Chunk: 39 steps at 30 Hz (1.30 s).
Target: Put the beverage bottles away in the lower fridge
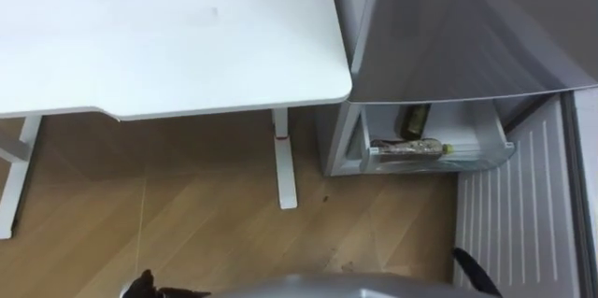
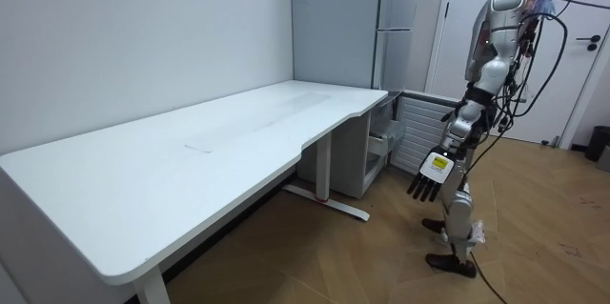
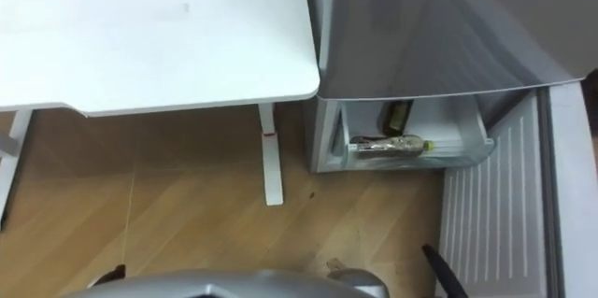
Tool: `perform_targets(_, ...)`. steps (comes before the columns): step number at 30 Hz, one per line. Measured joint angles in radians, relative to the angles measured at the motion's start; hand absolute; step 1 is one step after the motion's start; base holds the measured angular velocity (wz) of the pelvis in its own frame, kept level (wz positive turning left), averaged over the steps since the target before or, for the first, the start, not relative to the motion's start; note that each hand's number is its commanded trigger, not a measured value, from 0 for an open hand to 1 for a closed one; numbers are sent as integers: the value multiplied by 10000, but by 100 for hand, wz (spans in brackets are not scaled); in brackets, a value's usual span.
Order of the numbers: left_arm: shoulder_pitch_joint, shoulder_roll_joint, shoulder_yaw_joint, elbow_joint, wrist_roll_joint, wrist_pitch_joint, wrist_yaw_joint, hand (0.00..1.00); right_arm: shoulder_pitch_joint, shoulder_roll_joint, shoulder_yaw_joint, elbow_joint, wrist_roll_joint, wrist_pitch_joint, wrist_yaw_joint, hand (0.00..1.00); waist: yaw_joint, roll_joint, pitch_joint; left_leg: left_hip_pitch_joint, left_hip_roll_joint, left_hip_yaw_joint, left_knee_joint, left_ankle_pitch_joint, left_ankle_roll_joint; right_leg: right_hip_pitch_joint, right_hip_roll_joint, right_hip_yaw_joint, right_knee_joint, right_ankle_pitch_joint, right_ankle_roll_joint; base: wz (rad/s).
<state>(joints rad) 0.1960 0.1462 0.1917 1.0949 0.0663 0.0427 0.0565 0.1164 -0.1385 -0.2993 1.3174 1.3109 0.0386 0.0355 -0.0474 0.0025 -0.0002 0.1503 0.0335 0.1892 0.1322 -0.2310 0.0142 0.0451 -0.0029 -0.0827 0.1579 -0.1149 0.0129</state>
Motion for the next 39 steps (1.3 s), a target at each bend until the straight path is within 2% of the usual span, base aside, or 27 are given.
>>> perform_targets(4,-38,-10,-3,1,83,7,-31,0,-202,2,-106,-98,1101,-16,325,0,3,38,-21,9,39,55,35,-2,-14,-34,33,2,17,4,-13,-2)
perform_targets(12,-150,-31,-12,3,87,1,-193,0,-194,5,-90,-1144,1624,-132,775,0,8,202,3,15,94,156,21,-33,-63,-104,66,-13,133,-52,-70,-2)
perform_targets(14,-149,-30,-4,4,107,-11,-183,0,-176,4,-84,-1146,1626,-165,876,0,16,155,22,15,96,164,23,-36,-68,-104,71,-16,135,-68,-82,0)
perform_targets(23,-49,-9,-198,13,113,-123,-150,0,-245,4,37,-1174,1676,-247,981,0,32,-31,-6,10,92,130,29,-45,-83,-100,58,-80,124,-141,-76,1)
perform_targets(28,249,79,-194,3,141,-211,-156,0,-263,3,62,-1231,1447,-256,1114,0,80,-146,-14,14,76,47,29,-45,-82,-88,48,-64,104,-147,-66,0)
perform_targets(31,277,222,-172,4,157,-211,-163,0,-261,-3,42,-1207,1447,-258,1194,0,226,-164,9,21,77,44,29,-45,-82,-128,47,-67,102,-149,-67,0)
perform_targets(36,309,395,-190,38,124,-211,-163,0,-398,-55,69,-1208,1648,-265,1364,0,344,-106,-1,-61,68,41,46,-70,-64,-231,36,-78,150,-152,-64,0)
perform_targets(39,218,466,-189,31,128,-207,-156,0,-659,-71,238,-1159,1786,-285,1531,0,575,-59,11,-758,77,17,449,-107,-53,-842,-15,-84,517,-171,-94,0)
